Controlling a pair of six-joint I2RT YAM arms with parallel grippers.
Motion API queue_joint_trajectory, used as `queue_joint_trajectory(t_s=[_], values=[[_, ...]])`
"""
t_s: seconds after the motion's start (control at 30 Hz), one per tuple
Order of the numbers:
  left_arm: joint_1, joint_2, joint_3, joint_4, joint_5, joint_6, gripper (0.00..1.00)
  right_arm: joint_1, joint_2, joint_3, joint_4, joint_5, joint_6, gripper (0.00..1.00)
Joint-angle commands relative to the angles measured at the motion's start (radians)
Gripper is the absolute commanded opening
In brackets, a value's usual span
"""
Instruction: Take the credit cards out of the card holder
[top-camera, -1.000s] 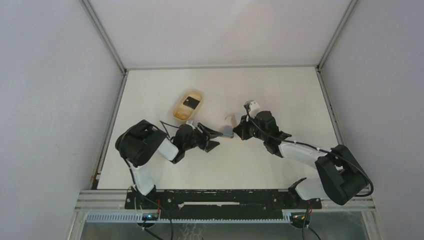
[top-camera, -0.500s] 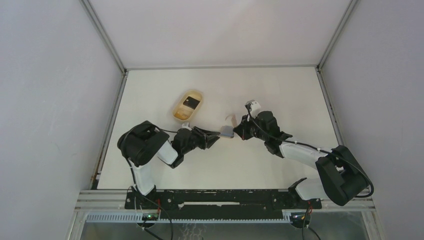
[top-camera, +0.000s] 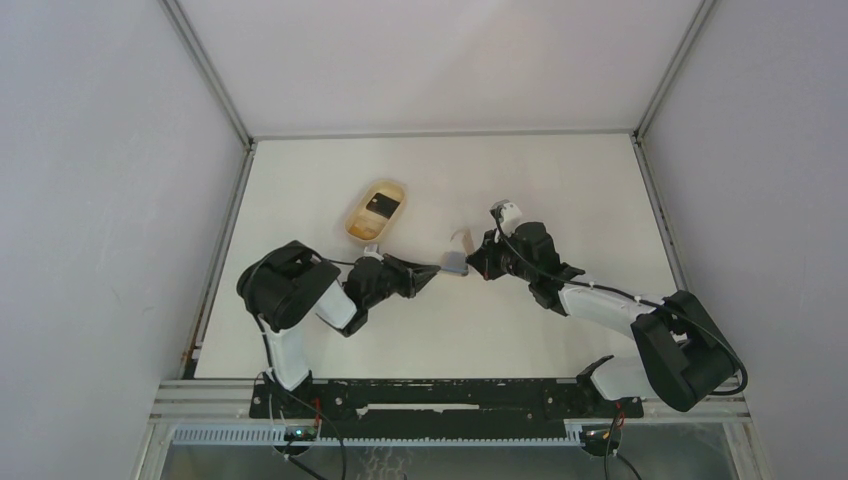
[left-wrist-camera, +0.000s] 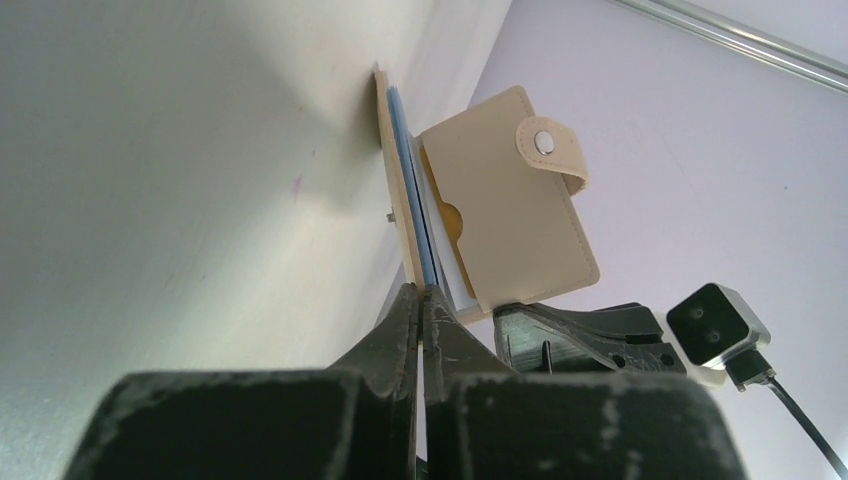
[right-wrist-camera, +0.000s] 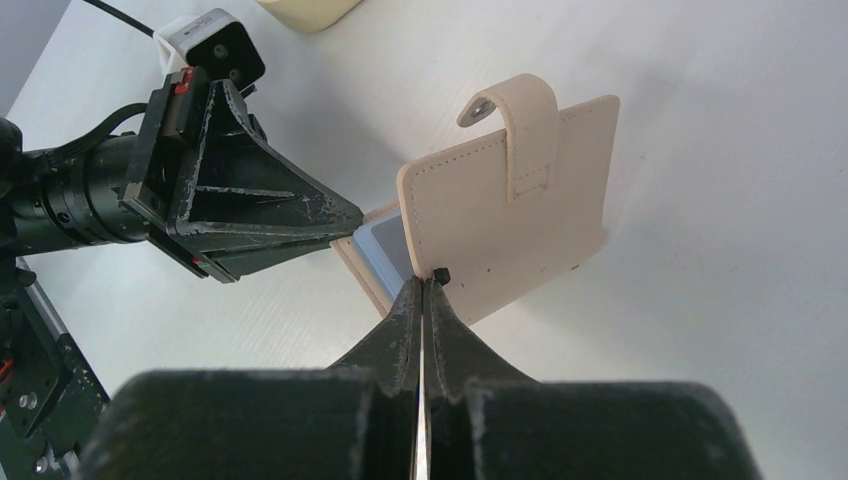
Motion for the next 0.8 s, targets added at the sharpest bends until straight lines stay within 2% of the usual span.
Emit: queue_joint_trajectory(t_s=[0.0, 0.2, 0.47, 0.53, 0.6, 0.67, 0.77], values=[[-0.005, -0.004, 0.037, 0.068, 0.000, 0.026, 0.00, -0.003, -0.030, -0.001, 0.044, -0.005, 0.019, 0.00], [-0.003, -0.063, 0.065, 0.001, 0.011, 0.114, 0.00, -0.006, -0.154, -0.061, -0.040, 0.121, 0.058, 0.00], [-0.004, -0.234, 0.095, -0.282, -0.043, 0.303, 0.00, -0.006, -0.316, -0.120, -0.249, 0.257, 0.207, 0.00], [-0.008, -0.268, 0.100, -0.334, -0.064, 0.337, 0.00, -0.007, -0.314, -0.120, -0.291, 0.293, 0.272, 0.15], [-0.013, -0.303, 0.107, -0.388, -0.084, 0.379, 0.00, -0.008, -0.311, -0.121, -0.319, 0.309, 0.337, 0.37], [-0.020, -0.336, 0.112, -0.435, -0.105, 0.417, 0.00, -0.008, -0.300, -0.121, -0.324, 0.299, 0.396, 0.55], [-0.035, -0.379, 0.123, -0.502, -0.138, 0.466, 0.00, -0.007, -0.278, -0.117, -0.324, 0.283, 0.469, 0.67]])
